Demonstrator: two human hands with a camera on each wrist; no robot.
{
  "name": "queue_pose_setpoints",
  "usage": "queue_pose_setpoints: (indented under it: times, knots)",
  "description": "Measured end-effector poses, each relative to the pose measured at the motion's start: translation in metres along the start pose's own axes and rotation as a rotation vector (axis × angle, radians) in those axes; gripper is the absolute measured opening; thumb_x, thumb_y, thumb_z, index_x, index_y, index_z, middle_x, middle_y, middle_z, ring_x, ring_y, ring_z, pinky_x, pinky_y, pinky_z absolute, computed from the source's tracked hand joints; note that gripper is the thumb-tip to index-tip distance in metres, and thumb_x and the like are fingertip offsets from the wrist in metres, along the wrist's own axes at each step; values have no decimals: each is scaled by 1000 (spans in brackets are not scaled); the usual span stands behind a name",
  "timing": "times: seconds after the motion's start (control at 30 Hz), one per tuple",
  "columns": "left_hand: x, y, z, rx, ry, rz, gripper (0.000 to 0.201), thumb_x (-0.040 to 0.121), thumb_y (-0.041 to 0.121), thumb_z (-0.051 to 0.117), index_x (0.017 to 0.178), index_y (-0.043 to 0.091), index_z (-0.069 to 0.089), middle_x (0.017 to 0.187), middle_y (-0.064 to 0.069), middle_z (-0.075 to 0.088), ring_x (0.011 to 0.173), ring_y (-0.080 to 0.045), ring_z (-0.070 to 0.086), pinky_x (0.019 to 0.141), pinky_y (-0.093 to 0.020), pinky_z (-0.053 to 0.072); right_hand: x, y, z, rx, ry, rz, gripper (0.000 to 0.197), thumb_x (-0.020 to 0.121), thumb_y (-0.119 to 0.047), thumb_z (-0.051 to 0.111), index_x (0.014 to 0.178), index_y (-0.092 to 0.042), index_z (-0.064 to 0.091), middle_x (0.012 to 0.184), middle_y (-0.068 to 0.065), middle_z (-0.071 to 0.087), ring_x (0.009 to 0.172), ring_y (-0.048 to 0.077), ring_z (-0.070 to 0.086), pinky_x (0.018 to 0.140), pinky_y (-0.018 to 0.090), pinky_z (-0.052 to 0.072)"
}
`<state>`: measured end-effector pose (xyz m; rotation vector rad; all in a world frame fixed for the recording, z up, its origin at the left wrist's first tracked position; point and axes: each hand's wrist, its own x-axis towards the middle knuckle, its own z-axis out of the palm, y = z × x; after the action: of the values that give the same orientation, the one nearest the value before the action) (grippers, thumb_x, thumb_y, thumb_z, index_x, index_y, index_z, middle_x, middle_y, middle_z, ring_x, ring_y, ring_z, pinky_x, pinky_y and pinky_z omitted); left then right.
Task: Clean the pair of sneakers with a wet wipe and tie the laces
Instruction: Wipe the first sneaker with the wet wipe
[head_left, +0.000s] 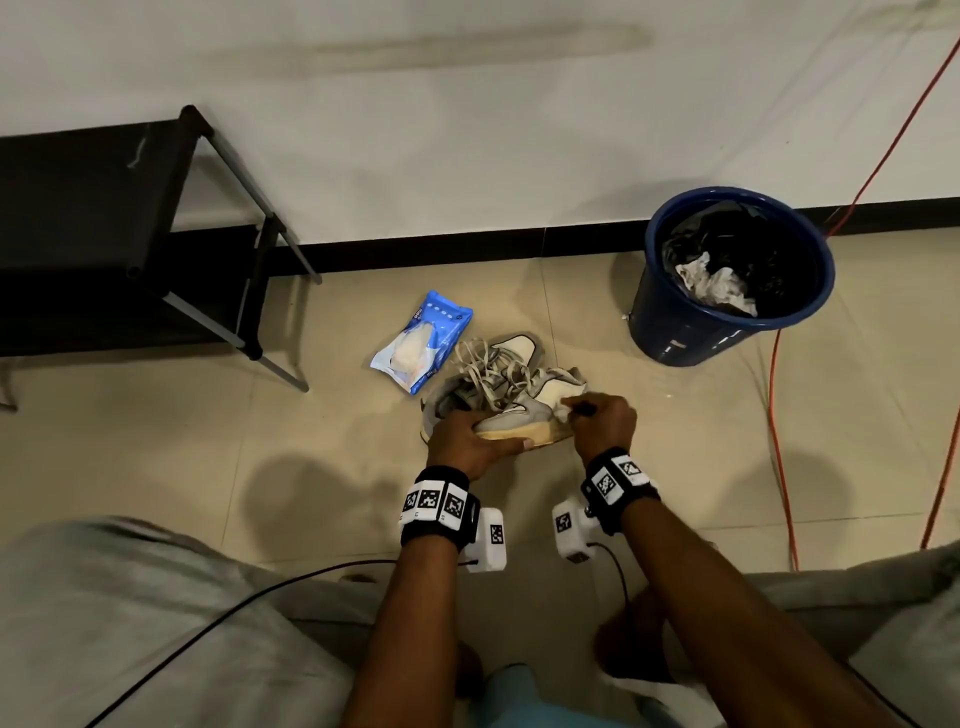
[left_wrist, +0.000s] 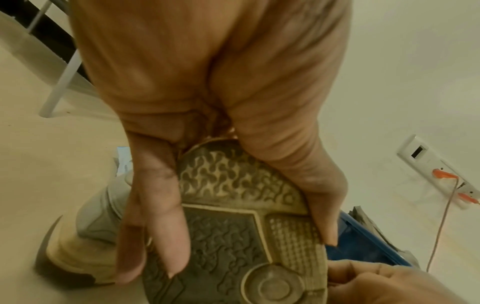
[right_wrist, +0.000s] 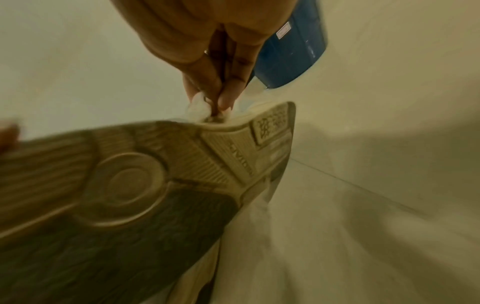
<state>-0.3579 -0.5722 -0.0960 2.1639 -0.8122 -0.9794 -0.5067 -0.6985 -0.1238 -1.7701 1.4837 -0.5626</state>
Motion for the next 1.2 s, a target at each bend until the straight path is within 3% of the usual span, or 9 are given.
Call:
queue_pose_setpoints:
  times: [0.1, 0.23, 0.37, 0.5, 0.63, 0.8, 0.97, 1.13, 1.2]
  knots:
    - [-4, 7, 3, 44, 15, 21, 62, 60, 49, 90, 113, 21, 74, 101, 9, 69, 87, -3, 59, 63, -2, 37, 5, -2, 2, -25, 23, -57, 22, 74, -4, 72, 92, -15, 78, 92, 8, 74, 87, 24, 68, 82, 32, 54]
    - [-5, 8, 5, 46, 8, 26, 66, 55, 50, 92, 113, 23, 74, 104, 4, 74, 96, -10, 68, 72, -15, 43, -9, -12, 12, -85, -77, -290, 23, 76, -2, 70, 93, -15, 77, 93, 3, 70, 84, 16, 63, 79, 27, 50]
    - [-8, 7, 8, 33, 26, 35, 72, 53, 51, 92, 116, 22, 73, 109, 4, 73, 100, -10, 67, 78, -17, 46, 29, -11, 5, -183, -57, -186, 20, 76, -1, 68, 92, -9, 77, 92, 15, 71, 86, 34, 66, 81, 38, 53]
    - [-9, 8, 9, 46, 21, 22, 66, 53, 46, 94, 111, 21, 74, 103, 0, 75, 94, -14, 69, 73, -18, 46, 10, -31, 12, -333, -230, -466, 16, 75, -4, 65, 84, -10, 77, 79, 13, 68, 72, 32, 62, 69, 33, 45]
    - [-10, 9, 10, 23, 31, 31, 72, 54, 45, 94, 117, 18, 72, 113, -2, 72, 103, -16, 67, 79, -18, 45, 53, -16, -7, -313, -95, -202, 22, 77, -2, 62, 92, -10, 76, 95, 13, 72, 90, 33, 65, 83, 36, 52]
    - [-6, 8, 10, 10, 22, 25, 70, 56, 45, 93, 117, 20, 71, 112, -2, 73, 100, -15, 67, 77, -18, 44, 5, -9, -2, -235, -127, -350, 16, 72, -3, 73, 84, -13, 70, 88, 7, 67, 74, 23, 62, 68, 32, 52]
    - [-8, 9, 10, 5, 19, 45, 72, 55, 46, 93, 118, 19, 71, 114, -1, 72, 103, -15, 66, 80, -18, 46, 48, 2, -6, -255, -50, -174, 20, 77, -2, 64, 92, -10, 74, 94, 12, 70, 87, 32, 64, 78, 32, 49]
    - [-7, 5, 8, 39, 15, 32, 72, 55, 48, 93, 117, 17, 71, 111, -2, 72, 100, -17, 66, 75, -19, 43, 21, -7, 2, -275, -181, -392, 15, 77, -6, 69, 90, -10, 74, 92, 11, 68, 85, 27, 62, 77, 35, 51]
    - [-8, 5, 9, 20, 10, 32, 73, 56, 48, 93, 118, 18, 71, 113, 0, 71, 102, -15, 66, 76, -18, 43, 43, 5, -10, -239, -67, -197, 18, 77, -2, 67, 91, -8, 75, 95, 14, 71, 88, 32, 64, 81, 35, 51]
